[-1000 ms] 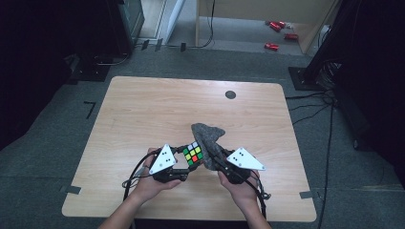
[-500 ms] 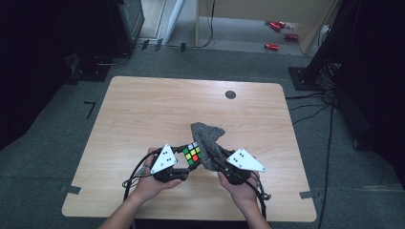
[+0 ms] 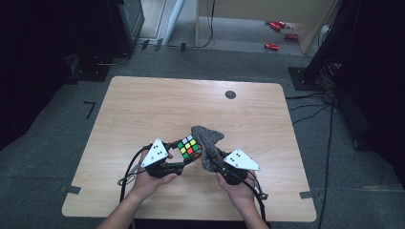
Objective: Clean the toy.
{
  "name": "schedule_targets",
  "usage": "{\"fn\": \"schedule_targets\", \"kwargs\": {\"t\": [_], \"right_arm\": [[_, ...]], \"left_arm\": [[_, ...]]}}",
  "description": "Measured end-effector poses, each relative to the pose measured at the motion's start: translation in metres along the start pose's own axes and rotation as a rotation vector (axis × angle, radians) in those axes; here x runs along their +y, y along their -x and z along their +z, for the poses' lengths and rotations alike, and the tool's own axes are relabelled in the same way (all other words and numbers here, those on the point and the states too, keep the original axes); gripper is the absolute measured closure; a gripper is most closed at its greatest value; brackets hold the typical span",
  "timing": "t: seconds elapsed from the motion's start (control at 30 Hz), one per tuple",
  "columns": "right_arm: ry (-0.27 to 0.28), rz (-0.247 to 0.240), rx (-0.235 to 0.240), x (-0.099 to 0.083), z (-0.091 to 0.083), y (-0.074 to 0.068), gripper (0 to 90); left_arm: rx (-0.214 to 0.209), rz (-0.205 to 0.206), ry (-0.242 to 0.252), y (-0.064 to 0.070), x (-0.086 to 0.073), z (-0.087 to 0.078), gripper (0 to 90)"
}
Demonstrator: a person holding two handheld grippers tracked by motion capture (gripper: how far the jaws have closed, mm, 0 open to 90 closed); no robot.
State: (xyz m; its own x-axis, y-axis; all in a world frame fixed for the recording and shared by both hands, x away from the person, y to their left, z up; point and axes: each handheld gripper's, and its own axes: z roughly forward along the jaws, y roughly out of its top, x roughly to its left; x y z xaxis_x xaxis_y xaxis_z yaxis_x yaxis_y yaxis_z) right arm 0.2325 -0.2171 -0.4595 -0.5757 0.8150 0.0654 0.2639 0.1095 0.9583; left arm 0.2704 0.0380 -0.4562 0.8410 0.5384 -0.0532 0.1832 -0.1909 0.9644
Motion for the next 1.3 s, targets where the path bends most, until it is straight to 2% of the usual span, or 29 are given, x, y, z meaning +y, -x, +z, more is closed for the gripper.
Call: {"fn": "schedule_targets", "kwargs": {"t": [0.13, 0.2, 0.6, 0.77, 0.87, 1.0, 1.13, 1.2, 1.3], "right_arm": [[0.001, 0.046, 0.029, -0.005, 0.003, 0.001, 74.4], [0.002, 0.057, 0.04, -0.006, 0.004, 0.0, 74.5], [-0.014, 0.112, 0.092, -0.011, 0.009, -0.001, 73.9], [-0.028, 0.112, 0.104, -0.014, 0.012, -0.001, 73.2], [-0.024, 0.124, 0.118, -0.015, 0.013, -0.003, 73.2], [-0.012, 0.08, 0.173, -0.015, 0.015, -0.016, 73.0], [-0.04, 0.021, 0.222, -0.018, 0.019, -0.03, 72.9], [-0.036, -0.01, 0.219, -0.018, 0.02, -0.033, 72.8], [-0.005, 0.012, 0.178, -0.013, 0.015, -0.024, 73.0]], "left_arm": [[0.002, -0.019, 0.021, -0.002, 0.001, -0.003, 34.9], [-0.001, -0.036, 0.036, -0.003, 0.003, -0.004, 34.9], [0.012, -0.073, 0.081, -0.005, 0.005, -0.009, 34.8], [-0.012, -0.119, 0.14, -0.009, 0.01, -0.015, 34.9], [-0.036, -0.128, 0.146, -0.009, 0.011, -0.015, 34.9], [-0.046, -0.117, 0.125, -0.004, 0.008, -0.01, 34.9], [-0.047, -0.115, 0.123, -0.004, 0.008, -0.009, 34.9], [-0.045, -0.118, 0.127, -0.006, 0.008, -0.011, 34.9], [-0.039, -0.127, 0.131, -0.008, 0.009, -0.013, 34.9]]}}
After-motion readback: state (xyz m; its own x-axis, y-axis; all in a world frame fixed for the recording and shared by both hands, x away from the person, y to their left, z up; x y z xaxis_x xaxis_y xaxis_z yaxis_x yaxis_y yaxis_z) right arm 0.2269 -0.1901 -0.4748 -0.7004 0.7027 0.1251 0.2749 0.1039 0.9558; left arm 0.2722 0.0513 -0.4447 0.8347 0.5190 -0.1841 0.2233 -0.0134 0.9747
